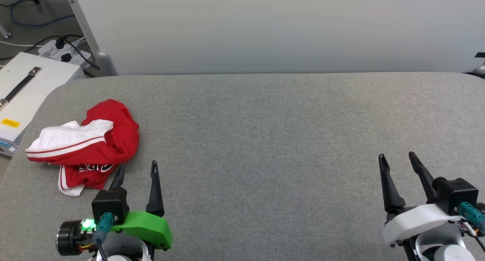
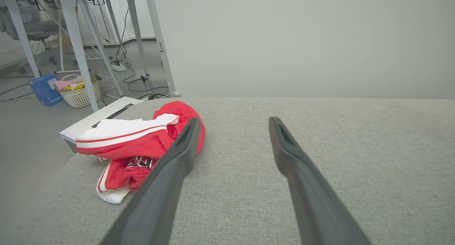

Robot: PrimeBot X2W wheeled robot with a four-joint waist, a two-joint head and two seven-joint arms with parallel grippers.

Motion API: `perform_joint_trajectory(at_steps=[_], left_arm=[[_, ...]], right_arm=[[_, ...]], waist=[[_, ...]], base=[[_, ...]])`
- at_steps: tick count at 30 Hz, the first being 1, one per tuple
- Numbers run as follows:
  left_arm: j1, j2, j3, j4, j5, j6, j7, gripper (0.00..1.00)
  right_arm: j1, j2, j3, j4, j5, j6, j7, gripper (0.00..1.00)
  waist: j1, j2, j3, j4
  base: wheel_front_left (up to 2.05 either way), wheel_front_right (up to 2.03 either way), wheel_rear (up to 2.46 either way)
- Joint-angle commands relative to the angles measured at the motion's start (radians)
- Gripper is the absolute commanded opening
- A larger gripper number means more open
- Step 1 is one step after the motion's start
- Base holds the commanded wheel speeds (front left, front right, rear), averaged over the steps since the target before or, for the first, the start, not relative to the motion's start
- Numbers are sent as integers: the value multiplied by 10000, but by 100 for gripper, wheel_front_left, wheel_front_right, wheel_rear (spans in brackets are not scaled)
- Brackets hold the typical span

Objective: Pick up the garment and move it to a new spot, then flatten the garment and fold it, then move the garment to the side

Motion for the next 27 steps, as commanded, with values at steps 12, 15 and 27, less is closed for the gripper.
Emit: perform_joint_trajectory(at_steps=[12, 15, 27], left_arm=[[80, -19, -49, 91, -222, 130, -322, 100], [89, -20, -63, 116, -254, 146, -386, 100], [122, -24, -108, 225, -384, 178, -633, 100]], right_arm=[[175, 6, -74, -22, 444, -4, -335, 100], [194, 7, -95, -3, 544, -4, -398, 100], [300, 8, -48, 76, 708, -5, -642, 100]], waist=[[0, 0, 4, 4], [0, 0, 6, 5], [0, 0, 26, 16]], base=[[0, 0, 0], [0, 0, 0], [0, 0, 0]])
